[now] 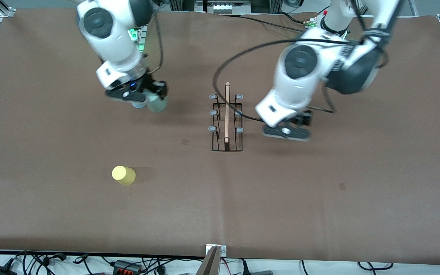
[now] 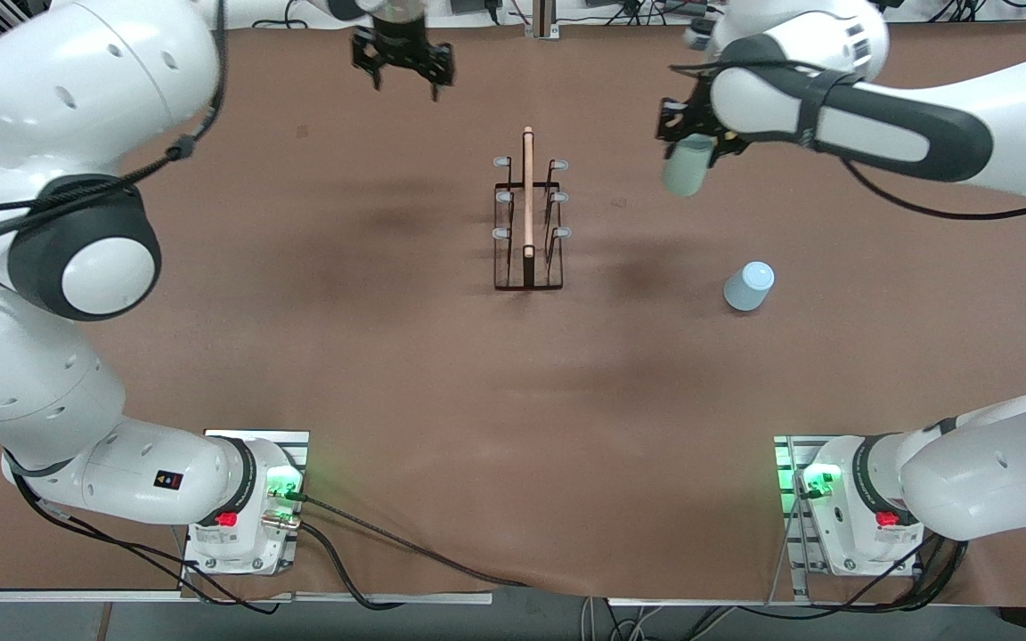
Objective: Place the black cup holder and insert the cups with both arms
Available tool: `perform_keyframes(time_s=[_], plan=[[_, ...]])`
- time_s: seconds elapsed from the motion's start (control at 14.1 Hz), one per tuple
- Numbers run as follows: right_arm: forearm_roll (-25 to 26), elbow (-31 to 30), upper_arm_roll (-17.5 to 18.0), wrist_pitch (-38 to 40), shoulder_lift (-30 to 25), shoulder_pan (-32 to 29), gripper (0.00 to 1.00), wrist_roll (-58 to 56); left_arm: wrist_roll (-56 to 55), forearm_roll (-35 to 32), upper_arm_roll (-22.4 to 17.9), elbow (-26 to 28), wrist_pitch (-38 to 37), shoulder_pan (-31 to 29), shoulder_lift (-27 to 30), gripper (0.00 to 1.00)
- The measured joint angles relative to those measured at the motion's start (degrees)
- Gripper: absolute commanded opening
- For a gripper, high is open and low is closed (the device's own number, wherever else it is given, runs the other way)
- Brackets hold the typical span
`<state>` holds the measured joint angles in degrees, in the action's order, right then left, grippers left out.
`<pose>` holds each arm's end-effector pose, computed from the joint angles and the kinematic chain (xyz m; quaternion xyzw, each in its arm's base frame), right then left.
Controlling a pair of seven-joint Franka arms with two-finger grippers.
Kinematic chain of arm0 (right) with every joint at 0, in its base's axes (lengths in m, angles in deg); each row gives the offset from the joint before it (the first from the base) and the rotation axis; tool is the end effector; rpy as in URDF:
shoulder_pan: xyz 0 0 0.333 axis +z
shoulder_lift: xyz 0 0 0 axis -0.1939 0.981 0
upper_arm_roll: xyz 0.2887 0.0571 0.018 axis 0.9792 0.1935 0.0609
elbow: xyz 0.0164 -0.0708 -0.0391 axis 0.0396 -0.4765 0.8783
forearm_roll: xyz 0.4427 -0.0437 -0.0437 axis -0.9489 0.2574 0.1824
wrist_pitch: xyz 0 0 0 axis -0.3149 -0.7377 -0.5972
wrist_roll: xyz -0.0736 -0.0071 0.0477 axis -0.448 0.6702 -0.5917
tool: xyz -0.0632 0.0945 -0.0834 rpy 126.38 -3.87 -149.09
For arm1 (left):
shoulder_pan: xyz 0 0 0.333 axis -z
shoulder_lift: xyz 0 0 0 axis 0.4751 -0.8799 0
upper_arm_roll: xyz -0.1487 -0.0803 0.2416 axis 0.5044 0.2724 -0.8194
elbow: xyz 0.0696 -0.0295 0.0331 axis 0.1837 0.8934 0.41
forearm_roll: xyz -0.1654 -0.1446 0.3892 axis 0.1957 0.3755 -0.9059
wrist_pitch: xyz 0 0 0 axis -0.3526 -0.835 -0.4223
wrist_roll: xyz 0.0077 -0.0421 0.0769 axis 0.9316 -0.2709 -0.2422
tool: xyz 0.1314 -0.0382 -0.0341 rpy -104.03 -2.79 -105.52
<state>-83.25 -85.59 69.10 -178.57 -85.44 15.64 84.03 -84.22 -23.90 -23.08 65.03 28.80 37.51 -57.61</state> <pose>0.5008 0.3482 0.3664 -0.9918 0.1231 0.0107 0.0327 0.6302 -0.3223 0.3923 -0.9942 0.0931 0.0116 0.0522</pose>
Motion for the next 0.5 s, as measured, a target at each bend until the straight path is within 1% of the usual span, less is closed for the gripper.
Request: perform_keyframes(time_s=[0.14,0.28,0.5], plan=[[-0.15,2.62,0.86,-0.16,2.16,3.82,0.18,9.05,5.67,0.10,-0.01,-1.02,-0.06,-3.85,0.12,1.00],[-0.14,5.27,1.05,-1.51,5.45,8.00,0.18,17.57,9.40,1.24,-0.03,-2.72,-1.21,-7.50,0.21,1.00],[0.00,6.76,1.85,-6.83,10.18,12.03,0.19,25.70,15.60,3.08,-0.07,-4.89,-3.03,-13.11,0.24,1.00]])
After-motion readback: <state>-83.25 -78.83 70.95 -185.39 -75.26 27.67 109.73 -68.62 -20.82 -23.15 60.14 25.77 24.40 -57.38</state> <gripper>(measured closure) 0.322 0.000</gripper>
